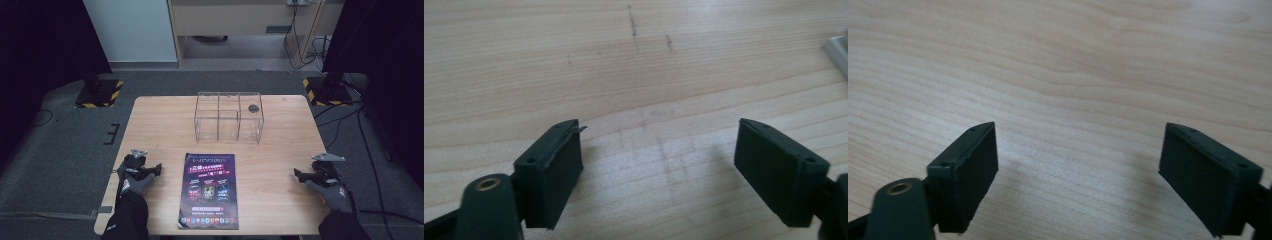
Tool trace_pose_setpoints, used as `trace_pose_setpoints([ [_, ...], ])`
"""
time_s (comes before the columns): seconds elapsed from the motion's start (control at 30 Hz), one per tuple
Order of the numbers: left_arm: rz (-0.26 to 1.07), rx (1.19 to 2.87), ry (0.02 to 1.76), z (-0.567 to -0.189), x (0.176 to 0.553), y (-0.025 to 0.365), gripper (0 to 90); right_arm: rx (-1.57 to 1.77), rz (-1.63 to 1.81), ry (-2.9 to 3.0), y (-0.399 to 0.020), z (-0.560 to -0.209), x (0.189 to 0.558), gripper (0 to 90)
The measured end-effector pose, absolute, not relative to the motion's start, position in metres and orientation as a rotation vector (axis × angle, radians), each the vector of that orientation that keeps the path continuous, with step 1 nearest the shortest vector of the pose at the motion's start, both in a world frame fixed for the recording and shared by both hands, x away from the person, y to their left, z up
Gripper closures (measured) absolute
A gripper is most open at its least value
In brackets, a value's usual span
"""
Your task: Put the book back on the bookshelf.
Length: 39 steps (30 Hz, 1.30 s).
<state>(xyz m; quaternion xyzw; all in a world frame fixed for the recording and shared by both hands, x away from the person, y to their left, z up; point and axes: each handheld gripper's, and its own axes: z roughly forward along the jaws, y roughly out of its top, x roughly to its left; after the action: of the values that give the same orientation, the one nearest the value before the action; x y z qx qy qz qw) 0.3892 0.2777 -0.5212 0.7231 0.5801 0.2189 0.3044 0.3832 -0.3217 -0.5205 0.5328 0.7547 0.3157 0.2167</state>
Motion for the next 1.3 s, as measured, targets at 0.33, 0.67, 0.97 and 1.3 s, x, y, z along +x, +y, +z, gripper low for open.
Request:
trace_pose_setpoints([
  [0.33, 0.505, 1.770, 1.429, -0.495, 0.375, 0.263, 24.6, 1.486, 1.126, 1.945, -0.319, -0.489, 0.375, 17.2],
  [0.67, 0.489, 1.732, 1.398, -0.484, 0.370, 0.254, 26.5, 1.428, 1.126, 1.935, -0.301, -0.472, 0.374, 17.1],
  [0.97, 0.458, 1.751, 1.349, -0.483, 0.365, 0.238, 25.3, 1.369, 1.181, 1.927, -0.274, -0.456, 0.372, 17.5],
  [1.3, 0.436, 1.824, 1.301, -0.485, 0.363, 0.217, 25.5, 1.317, 1.253, 1.973, -0.238, -0.445, 0.370, 18.0],
])
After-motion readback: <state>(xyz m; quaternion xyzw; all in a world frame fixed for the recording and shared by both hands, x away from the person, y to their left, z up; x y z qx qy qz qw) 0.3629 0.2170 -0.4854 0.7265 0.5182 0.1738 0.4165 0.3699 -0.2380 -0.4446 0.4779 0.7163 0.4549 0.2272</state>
